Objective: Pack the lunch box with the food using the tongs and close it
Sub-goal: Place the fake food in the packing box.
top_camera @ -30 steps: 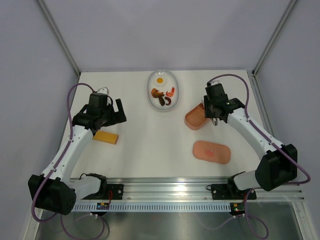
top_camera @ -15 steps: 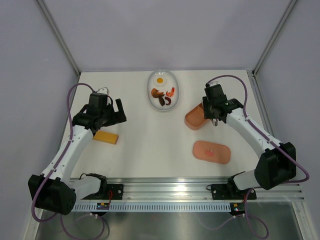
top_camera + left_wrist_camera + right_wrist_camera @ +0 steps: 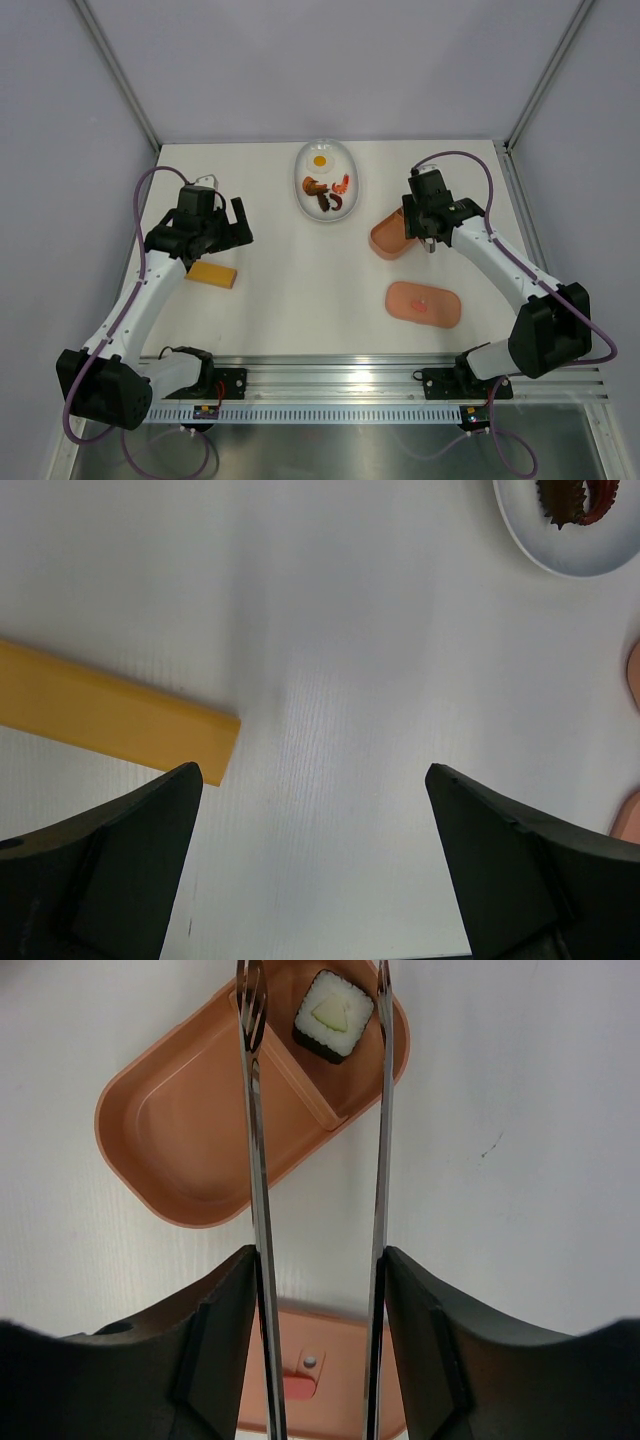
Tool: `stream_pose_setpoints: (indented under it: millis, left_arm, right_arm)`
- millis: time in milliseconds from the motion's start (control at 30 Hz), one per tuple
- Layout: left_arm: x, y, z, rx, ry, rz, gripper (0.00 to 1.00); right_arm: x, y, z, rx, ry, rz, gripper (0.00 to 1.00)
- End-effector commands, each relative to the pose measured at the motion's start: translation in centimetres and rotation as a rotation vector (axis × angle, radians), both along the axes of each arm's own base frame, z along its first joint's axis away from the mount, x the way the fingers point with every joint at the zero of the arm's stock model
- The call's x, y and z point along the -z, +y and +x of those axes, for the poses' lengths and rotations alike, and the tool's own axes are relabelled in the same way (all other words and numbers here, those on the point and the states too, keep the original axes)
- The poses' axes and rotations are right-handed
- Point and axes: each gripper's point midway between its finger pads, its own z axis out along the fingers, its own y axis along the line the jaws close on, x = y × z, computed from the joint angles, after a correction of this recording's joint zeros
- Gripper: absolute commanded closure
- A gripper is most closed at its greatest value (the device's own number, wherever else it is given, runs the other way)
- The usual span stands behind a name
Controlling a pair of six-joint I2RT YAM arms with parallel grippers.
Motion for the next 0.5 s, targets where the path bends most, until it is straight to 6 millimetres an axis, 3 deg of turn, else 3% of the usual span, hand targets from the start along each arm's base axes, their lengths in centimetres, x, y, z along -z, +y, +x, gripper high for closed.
stream_pose_setpoints:
  millis: [0,300,467]
  left_arm:
    - [-1.1,-0.5,0.5,0.007,-0.051,-0.027,0.01]
    - [-1.3,-0.4,0.4,0.006,-0.053,-0.028,0.01]
    - [-1.2,-0.5,0.4,0.008,-0.053,-0.03,0.01]
  right_arm:
    - [-1.4,-0.3,1.0,0.018,-0.062,-0.001,0.4]
    - [-3.2,-0.3,0.9,0.018,-0.105,0.022,0.44]
    - [-5.0,0.1,0.7,0.006,-0.129,0.052,0.53]
